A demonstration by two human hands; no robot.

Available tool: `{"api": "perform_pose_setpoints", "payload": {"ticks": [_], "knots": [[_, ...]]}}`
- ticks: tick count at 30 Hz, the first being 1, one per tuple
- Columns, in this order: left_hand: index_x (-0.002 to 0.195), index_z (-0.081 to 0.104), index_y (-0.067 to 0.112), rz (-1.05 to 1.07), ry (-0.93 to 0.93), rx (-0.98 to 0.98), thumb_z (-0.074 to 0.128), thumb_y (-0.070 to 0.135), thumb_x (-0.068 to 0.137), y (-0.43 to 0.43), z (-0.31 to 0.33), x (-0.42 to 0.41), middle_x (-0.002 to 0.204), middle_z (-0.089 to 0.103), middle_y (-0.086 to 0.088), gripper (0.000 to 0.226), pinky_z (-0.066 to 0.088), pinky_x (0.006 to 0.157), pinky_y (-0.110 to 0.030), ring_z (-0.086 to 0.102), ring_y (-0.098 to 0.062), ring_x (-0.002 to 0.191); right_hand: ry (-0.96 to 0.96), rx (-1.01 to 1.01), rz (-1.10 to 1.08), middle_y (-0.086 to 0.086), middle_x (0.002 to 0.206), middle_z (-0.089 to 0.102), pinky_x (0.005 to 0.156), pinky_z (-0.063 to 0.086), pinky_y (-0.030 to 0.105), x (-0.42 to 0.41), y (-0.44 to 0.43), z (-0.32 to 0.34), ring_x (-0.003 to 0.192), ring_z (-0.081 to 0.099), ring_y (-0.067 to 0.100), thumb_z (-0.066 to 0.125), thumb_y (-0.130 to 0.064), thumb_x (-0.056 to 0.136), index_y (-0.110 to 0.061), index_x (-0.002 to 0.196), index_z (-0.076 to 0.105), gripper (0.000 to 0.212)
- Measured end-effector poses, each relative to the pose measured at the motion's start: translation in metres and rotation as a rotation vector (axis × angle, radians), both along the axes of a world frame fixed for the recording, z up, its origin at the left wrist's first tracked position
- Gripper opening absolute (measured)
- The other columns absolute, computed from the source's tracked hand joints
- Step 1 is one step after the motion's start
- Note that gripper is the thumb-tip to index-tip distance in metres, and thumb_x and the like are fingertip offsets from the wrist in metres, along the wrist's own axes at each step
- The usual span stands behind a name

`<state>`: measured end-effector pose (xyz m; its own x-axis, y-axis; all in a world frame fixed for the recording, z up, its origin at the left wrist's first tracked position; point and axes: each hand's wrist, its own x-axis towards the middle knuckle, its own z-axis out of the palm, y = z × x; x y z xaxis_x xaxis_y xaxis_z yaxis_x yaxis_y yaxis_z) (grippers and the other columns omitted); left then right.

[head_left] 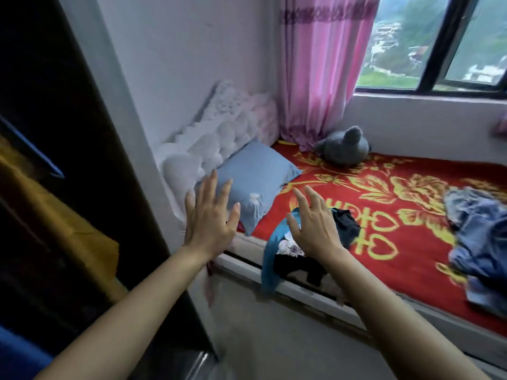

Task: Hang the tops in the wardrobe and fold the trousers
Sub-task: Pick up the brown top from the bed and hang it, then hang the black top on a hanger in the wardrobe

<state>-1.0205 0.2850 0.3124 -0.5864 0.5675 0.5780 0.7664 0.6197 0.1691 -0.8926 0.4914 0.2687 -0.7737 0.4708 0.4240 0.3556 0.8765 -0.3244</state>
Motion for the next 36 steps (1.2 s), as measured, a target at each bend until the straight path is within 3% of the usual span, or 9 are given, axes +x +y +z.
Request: {"api": "perform_pose_setpoints", "payload": {"ticks": [11,16,19,29,36], "knots": [[0.156,0.005,0.026,-0.156,-0.223,-0.485,0.031,0.056,0.097,0.243,-0.117,0.0,0.162,-0.017,-0.01,0.071,0.005,0.118,-0.051,-0.015,-0.026,0.149,-0.302,-0.074,-0.256,0.019,0.164,0.004,0.12,0.022,0.049,0.09,0.229,-0.086,0.151,0.011,0.034,0.049,-0.052,0.095,-0.019,0.158,0.015,0.079],[0.156,-0.001,0.026,-0.232,-0.263,-0.604,0.03,0.055,0.098,0.317,-0.167,-0.044,0.161,-0.022,-0.008,0.072,-0.001,0.119,-0.052,-0.02,-0.026,0.148,-0.467,-0.1,-0.304,0.017,0.163,-0.017,0.122,-0.001,0.051,0.066,0.291,-0.143,0.151,-0.013,0.033,0.034,-0.066,0.095,-0.025,0.158,-0.003,0.084],[0.156,-0.006,0.027,-0.269,-0.267,-0.65,0.025,0.056,0.099,0.377,-0.197,-0.091,0.159,-0.027,-0.007,0.071,-0.003,0.12,-0.051,-0.024,-0.025,0.147,-0.525,-0.128,-0.353,0.016,0.161,-0.024,0.121,-0.006,0.053,0.036,0.341,-0.173,0.149,-0.021,0.035,0.029,-0.071,0.093,-0.027,0.157,-0.01,0.087],[0.157,0.001,0.022,-0.381,-0.44,-0.758,0.03,0.05,0.1,0.556,-0.309,-0.22,0.162,-0.017,-0.012,0.069,0.009,0.119,-0.047,-0.014,-0.027,0.149,-0.64,-0.395,-0.563,0.017,0.162,-0.02,0.121,0.001,0.052,-0.082,0.466,-0.274,0.15,-0.016,0.035,0.035,-0.068,0.093,-0.024,0.158,-0.005,0.088],[0.156,0.014,0.016,-0.332,-0.695,-0.814,0.041,0.038,0.1,0.614,-0.426,-0.232,0.163,-0.006,-0.012,0.066,0.015,0.117,-0.049,-0.002,-0.029,0.15,-0.557,-0.627,-0.586,0.019,0.161,-0.021,0.122,0.011,0.049,-0.132,0.487,-0.393,0.151,-0.012,0.035,0.047,-0.056,0.096,-0.022,0.159,0.0,0.085]]}}
